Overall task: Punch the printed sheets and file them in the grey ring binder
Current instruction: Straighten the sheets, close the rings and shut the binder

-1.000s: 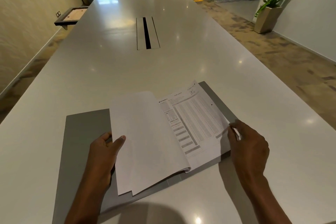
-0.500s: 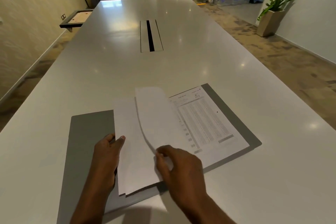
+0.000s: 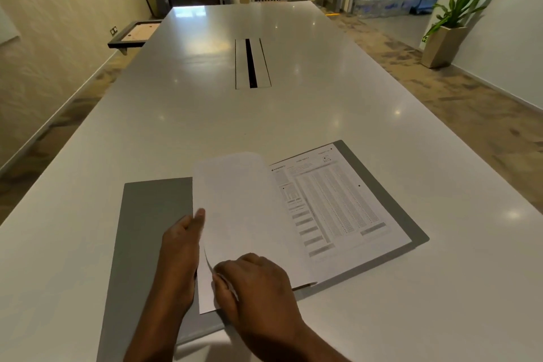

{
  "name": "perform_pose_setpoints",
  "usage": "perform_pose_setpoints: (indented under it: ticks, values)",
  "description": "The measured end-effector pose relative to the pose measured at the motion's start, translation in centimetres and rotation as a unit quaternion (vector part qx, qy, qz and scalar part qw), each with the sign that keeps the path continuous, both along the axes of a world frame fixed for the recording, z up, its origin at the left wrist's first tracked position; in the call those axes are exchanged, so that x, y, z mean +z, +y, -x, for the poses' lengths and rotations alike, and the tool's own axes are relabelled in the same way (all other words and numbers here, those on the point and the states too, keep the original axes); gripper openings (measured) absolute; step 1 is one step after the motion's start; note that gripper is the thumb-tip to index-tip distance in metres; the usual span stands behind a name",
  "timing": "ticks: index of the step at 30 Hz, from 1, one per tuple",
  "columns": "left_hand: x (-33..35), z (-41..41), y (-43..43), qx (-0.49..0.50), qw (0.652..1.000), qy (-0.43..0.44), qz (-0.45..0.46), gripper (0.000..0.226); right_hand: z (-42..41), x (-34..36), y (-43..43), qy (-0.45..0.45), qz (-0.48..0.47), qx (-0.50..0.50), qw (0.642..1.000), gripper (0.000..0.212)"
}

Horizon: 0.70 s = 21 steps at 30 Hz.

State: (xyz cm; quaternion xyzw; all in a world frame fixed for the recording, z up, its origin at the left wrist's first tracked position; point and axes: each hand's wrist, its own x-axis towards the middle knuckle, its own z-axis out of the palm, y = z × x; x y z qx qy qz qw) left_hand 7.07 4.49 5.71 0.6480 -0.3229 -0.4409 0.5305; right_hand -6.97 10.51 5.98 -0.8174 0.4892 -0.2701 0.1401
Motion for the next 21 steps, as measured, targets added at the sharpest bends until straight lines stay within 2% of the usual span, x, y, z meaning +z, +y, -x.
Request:
perform_pose_setpoints:
  ticks: [3,5,6,9,11,15,18,21]
  values:
    - [-0.1,0.0,0.2,-0.026,0.999,-0.038,0.003,0.009,0.2,1.2,0.5,-0.013,-0.080,0.028,0.996,0.046]
    - [0.0,0.0,0.3,-0.026,0.999,-0.036,0.005,0.008,1.3,1.9,0.8,-0.048,-0.083,0.006,0.995,0.061]
    - [-0.1,-0.1,0.2,-0.024,0.999,-0.031,0.004,0.009,2.2,2.1,0.6,-0.065,-0.076,-0.015,0.995,0.061]
    - [-0.2,-0.2,0.1,-0.025,0.999,-0.023,-0.002,0.014,5.7,1.3,-1.0,-0.127,-0.023,-0.117,0.985,0.030]
    - [-0.3,-0.2,0.1,-0.026,0.999,-0.018,-0.006,0.019,8.3,0.5,-2.4,-0.136,-0.033,-0.185,0.973,0.032]
    - [-0.3,-0.1,0.1,-0.033,0.999,-0.015,-0.002,0.022,13.4,-1.3,-4.2,-0.057,-0.066,-0.282,0.955,0.057]
    - [-0.4,0.1,0.1,-0.045,0.999,-0.013,-0.003,0.011,16.0,-2.1,-4.7,0.023,-0.097,-0.342,0.934,0.077]
    - [-0.4,0.1,0.1,-0.050,0.999,-0.019,0.003,0.019,17.9,-2.9,-4.7,0.072,-0.129,-0.395,0.907,0.083]
